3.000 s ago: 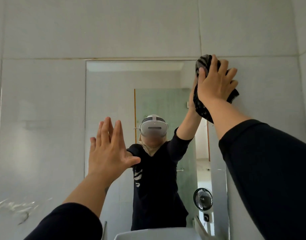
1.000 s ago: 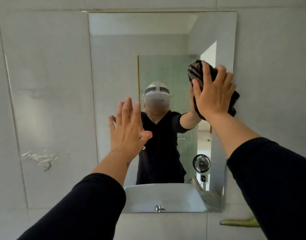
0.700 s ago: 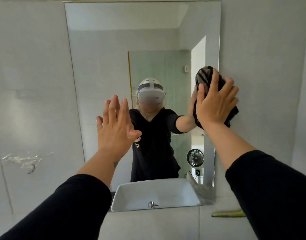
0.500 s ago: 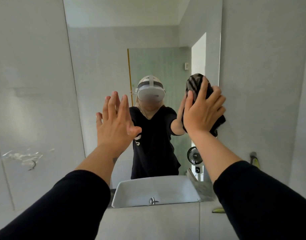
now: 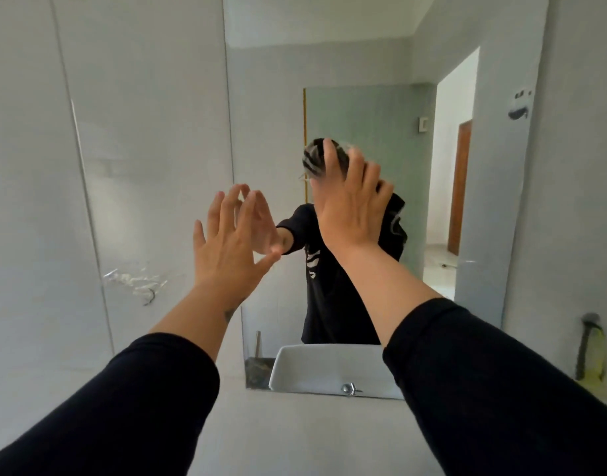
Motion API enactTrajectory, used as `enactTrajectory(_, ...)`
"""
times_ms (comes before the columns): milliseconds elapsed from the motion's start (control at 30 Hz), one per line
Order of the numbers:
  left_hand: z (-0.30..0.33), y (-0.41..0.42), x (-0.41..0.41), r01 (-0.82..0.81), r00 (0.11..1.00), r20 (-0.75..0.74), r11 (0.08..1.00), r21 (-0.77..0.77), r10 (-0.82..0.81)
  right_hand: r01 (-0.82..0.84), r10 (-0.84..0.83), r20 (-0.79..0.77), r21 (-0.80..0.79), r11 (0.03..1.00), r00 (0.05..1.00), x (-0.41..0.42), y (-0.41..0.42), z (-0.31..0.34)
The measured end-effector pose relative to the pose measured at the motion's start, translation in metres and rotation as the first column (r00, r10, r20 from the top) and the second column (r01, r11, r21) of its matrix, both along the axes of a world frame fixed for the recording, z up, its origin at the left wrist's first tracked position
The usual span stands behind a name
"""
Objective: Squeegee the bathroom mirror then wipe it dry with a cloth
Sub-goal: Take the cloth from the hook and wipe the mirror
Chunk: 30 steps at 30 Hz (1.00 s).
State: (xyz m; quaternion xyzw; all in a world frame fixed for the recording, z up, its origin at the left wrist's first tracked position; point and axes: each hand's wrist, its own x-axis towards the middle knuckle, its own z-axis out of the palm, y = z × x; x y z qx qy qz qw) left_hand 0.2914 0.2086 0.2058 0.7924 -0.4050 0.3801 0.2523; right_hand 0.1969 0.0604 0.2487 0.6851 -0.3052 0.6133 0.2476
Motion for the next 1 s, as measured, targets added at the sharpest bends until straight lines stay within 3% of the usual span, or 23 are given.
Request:
enactTrajectory(300,-0.023,0.041,0.026,-0.104,0.991,-0.077,0.994,0.035,0.107,-0.076,0.033,-0.278,-0.146,0.986,0.96,0.056,0.049,-0.015)
enactTrajectory(433,-0.039,0.047,0.025,-0.12,0.986,-0.106,0.991,0.055,0.125,-0.131,0.017,-0.438,-0.232,0.964,0.899,0.058,0.044,-0.047)
enactTrajectory(700,-0.052,0.019,-0.006,-0.039,0.991,-0.126,0.997,0.061,0.046,-0.076,-0.011,-0.426,-0.186,0.98,0.905,0.013,0.013,-0.076)
enactTrajectory(1000,-0.06,-0.036,-0.064,0.109,0.991,-0.083,0.989,0.1,-0.101,0.015,-0.02,-0.23,-0.024,1.0,0.973,-0.072,-0.046,-0.078)
